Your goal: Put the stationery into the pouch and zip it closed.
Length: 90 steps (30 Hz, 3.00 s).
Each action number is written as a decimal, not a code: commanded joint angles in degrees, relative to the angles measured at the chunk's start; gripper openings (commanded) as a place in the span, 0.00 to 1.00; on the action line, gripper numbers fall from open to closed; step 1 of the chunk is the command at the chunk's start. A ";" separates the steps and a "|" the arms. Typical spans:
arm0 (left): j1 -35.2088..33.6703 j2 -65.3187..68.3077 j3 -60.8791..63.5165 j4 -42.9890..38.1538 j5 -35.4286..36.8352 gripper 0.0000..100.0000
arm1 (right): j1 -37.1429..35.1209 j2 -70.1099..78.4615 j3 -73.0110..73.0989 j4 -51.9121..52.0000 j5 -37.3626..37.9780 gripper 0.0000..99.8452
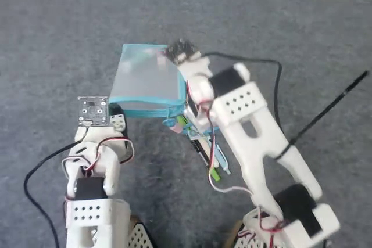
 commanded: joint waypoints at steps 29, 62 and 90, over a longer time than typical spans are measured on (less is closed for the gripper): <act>-3.43 -0.79 -4.70 -3.34 1.05 0.01 | 8.75 11.82 23.03 -23.96 3.43 0.15; -1.93 -0.79 -4.09 -3.34 0.88 0.01 | 23.60 8.22 15.12 -20.70 2.99 0.01; -1.58 -0.79 -3.82 -3.34 0.70 0.01 | 23.52 5.23 25.05 -20.62 3.25 0.04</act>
